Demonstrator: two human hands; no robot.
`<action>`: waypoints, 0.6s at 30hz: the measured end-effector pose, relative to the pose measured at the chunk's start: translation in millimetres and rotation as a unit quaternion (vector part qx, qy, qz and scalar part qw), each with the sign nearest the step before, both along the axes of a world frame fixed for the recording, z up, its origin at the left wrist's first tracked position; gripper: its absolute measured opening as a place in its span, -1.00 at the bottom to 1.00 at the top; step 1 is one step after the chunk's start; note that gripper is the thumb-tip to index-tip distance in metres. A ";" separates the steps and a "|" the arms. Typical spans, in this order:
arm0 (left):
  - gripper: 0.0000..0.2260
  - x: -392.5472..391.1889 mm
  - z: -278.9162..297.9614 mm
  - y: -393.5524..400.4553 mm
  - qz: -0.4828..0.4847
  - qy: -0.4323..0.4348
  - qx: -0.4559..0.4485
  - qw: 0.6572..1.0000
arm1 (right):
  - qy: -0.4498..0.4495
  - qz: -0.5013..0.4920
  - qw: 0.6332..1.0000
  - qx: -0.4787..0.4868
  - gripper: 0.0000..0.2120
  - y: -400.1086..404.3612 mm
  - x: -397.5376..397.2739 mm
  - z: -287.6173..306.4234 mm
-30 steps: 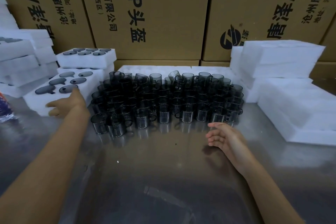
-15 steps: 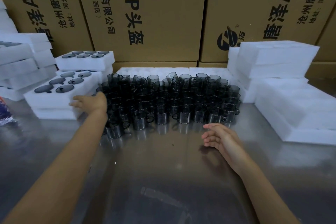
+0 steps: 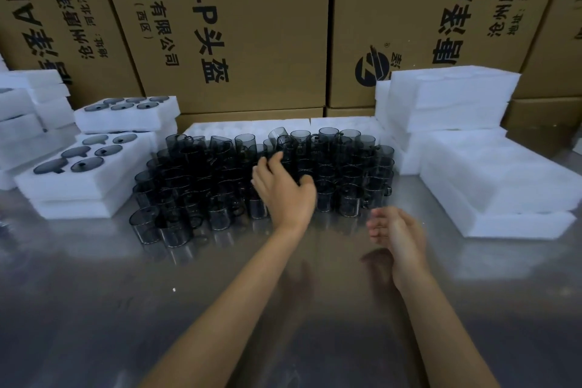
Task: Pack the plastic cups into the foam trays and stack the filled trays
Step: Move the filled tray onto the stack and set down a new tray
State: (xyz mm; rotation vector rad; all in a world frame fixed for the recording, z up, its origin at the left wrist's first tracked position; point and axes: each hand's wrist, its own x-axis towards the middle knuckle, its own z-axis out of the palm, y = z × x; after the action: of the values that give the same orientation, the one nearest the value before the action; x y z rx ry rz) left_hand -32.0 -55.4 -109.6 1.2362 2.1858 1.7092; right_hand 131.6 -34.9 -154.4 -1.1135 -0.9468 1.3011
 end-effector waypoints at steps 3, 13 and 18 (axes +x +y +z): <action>-0.55 48.2 -12.2 9.3 -0.083 0.042 -0.002 0.996 | 0.016 -0.048 0.999 -0.018 -0.78 6.1 9.0 5.0; -0.45 157.3 -2.3 61.7 -0.311 0.108 -0.050 0.943 | 0.193 -0.177 0.963 -0.069 -0.83 17.5 46.4 16.0; -0.33 187.8 11.8 94.7 -0.410 0.171 -0.139 0.885 | 0.217 -0.155 0.960 -0.090 -0.74 21.2 49.2 7.7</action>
State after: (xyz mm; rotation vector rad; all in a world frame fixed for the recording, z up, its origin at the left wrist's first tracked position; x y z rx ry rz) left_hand 155.8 39.3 -97.8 2.0662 1.5486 0.8520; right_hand 180.8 -13.7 -146.7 -1.0059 -0.3193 1.3132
